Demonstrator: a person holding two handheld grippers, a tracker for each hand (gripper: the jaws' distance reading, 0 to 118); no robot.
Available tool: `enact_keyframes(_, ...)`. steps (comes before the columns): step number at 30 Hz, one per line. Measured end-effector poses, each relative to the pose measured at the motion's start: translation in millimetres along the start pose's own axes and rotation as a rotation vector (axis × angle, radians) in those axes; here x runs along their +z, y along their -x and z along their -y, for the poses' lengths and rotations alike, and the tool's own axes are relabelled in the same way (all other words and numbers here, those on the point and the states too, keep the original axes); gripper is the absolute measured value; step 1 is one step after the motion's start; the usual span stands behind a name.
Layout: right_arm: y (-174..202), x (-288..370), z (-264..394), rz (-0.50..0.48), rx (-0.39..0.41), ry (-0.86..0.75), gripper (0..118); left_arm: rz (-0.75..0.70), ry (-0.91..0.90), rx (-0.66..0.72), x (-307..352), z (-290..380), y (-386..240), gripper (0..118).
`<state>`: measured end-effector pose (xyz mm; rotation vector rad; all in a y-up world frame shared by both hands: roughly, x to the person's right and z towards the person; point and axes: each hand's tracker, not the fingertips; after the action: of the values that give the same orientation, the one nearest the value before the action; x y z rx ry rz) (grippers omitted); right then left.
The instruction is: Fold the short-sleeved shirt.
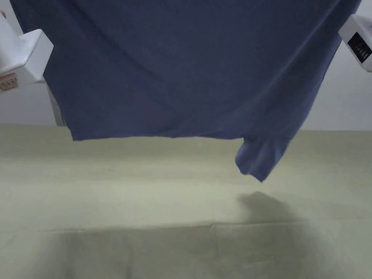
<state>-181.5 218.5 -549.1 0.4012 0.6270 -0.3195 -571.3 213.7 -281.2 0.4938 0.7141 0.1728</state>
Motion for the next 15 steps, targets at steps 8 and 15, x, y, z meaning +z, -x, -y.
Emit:
enact_keyframes(8,-37,64,73,0.02,0.016,0.213,3,-0.023,0.153,-0.075,68,67,27,1)
enact_keyframes(15,-67,195,123,0.016,-0.019,0.459,3,-0.047,0.41,-0.109,187,118,57,1)
